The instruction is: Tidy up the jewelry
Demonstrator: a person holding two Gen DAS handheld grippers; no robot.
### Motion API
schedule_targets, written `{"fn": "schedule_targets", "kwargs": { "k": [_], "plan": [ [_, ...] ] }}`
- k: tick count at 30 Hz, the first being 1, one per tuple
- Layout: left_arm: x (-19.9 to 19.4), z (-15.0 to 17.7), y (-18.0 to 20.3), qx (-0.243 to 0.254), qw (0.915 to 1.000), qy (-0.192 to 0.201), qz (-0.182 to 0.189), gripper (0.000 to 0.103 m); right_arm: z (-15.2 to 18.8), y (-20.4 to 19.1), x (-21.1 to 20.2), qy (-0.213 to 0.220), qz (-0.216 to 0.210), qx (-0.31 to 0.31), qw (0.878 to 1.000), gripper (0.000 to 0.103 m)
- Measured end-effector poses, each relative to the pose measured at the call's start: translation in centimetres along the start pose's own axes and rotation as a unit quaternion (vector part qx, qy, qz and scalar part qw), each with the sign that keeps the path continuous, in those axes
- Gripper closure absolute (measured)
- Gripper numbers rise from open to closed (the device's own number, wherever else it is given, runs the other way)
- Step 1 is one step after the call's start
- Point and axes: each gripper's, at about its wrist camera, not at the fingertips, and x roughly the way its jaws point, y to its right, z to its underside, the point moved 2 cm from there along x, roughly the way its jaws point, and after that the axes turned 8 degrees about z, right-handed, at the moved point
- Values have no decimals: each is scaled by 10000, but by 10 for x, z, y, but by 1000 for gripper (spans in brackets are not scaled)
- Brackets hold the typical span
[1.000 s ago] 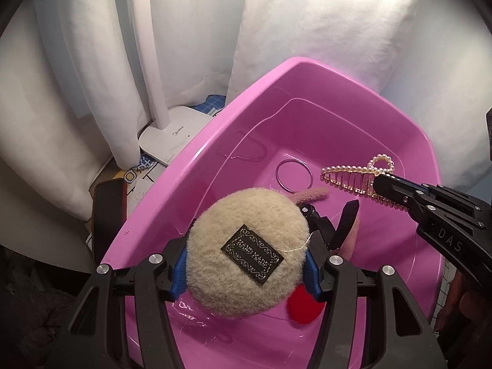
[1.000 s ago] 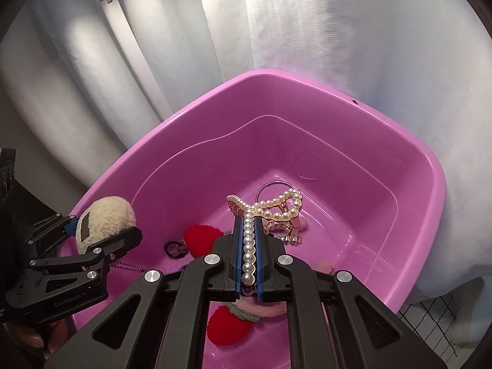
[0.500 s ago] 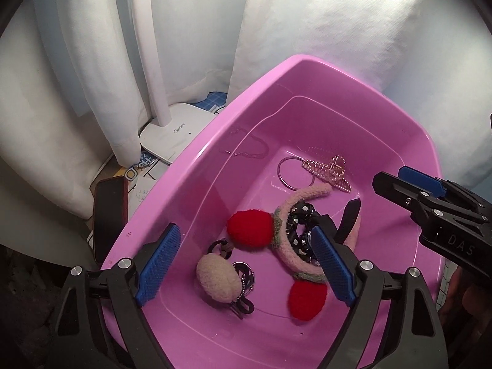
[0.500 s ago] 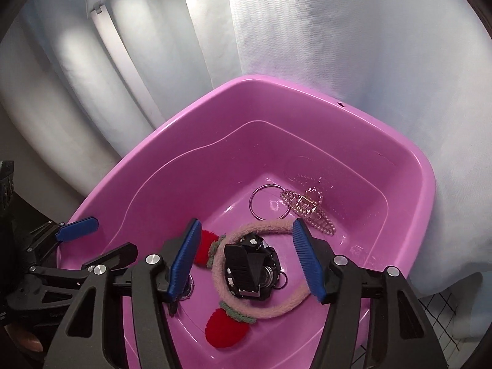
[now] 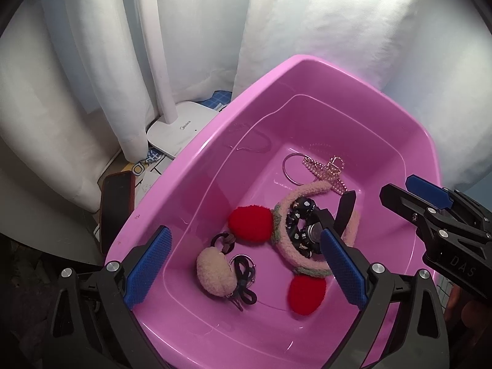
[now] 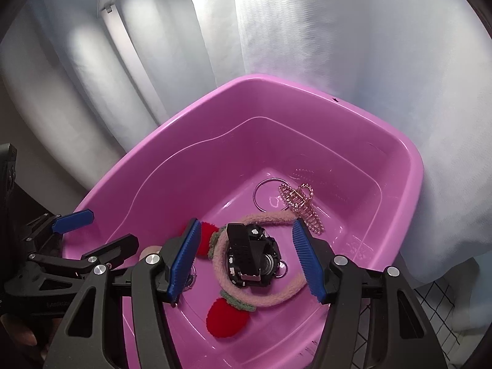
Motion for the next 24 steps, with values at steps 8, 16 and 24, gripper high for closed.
{"fn": "schedule_targets", "kwargs": {
  "k": [8,16,24],
  "plan": [
    [-8,2,0,0,9998,84,-156,8,5,-3,-8,-10,137,32,9999,37],
    [-13,2,1,6,9998,128,-166,8,13,-1,-17,2,275,15,9996,34],
    [-15,3,3,-7,9998,115,-138,8,19,-1,-23,25,304,-2,9995,34]
  ]
}}
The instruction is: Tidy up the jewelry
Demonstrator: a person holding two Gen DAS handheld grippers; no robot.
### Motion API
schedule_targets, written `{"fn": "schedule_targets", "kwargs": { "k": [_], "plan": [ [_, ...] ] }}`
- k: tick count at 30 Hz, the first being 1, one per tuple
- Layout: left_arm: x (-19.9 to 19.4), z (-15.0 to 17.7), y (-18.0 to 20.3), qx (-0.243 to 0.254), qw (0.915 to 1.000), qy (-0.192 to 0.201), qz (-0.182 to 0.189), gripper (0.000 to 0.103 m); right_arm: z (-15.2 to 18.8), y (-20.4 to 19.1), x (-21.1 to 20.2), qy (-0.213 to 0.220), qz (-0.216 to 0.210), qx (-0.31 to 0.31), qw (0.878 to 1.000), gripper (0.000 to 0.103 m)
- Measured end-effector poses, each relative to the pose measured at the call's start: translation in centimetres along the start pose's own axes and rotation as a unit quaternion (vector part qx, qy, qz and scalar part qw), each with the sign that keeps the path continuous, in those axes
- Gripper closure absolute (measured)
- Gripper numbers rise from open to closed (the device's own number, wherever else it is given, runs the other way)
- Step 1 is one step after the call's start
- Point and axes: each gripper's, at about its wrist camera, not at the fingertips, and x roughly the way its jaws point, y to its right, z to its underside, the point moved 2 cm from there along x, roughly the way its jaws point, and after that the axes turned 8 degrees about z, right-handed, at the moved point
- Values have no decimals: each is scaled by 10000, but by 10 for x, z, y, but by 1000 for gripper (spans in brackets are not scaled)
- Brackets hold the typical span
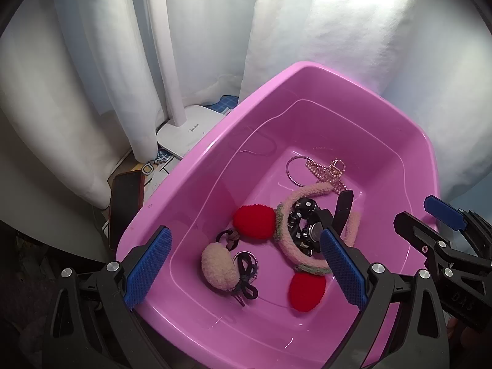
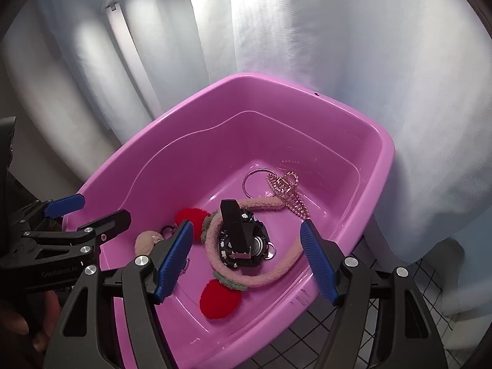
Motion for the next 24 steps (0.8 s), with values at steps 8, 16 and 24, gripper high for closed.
{"fn": "schedule_targets", "kwargs": {
  "k": [8,16,24],
  "plan": [
    [-2,0,1,13,10000,16,0,8,2,-1,-3,28,40,-40,10000,34],
    [-5,0,4,11,10000,57,-7,8,4,-1,-5,30,47,-64,10000,34],
    [-9,-1,2,2,9999,124,33,8,4,-1,-5,32,46,-46,10000,34]
  ]
}}
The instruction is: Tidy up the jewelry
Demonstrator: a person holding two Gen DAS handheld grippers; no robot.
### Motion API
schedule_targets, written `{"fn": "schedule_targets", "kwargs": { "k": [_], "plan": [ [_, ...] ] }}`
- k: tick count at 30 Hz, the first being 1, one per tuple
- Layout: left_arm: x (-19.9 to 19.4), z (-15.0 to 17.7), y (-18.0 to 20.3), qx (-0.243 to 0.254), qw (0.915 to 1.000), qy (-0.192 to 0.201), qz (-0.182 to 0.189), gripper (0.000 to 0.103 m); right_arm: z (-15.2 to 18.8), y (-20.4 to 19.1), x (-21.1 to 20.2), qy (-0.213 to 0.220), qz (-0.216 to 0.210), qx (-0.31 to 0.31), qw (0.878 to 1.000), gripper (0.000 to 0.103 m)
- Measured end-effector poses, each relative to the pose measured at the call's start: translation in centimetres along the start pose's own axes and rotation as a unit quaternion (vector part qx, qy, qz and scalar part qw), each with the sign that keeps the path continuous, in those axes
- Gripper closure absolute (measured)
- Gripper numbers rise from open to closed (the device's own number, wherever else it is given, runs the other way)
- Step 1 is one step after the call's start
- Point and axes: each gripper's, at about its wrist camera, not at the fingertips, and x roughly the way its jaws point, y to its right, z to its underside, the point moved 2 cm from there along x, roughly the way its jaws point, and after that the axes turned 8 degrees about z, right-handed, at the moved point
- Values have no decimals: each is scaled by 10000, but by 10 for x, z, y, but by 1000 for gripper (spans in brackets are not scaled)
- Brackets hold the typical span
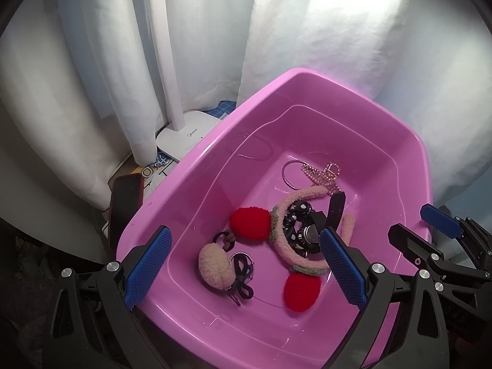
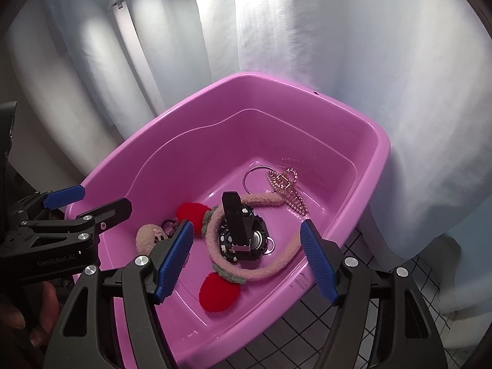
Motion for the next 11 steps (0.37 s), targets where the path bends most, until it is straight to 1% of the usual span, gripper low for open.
{"fn": "schedule_targets", "kwargs": {
  "k": [11],
  "plan": [
    [-1,0,-1,-67,10000,-25,-17,8,4,-1,-1,-22,-6,32,10000,34]
  ]
}}
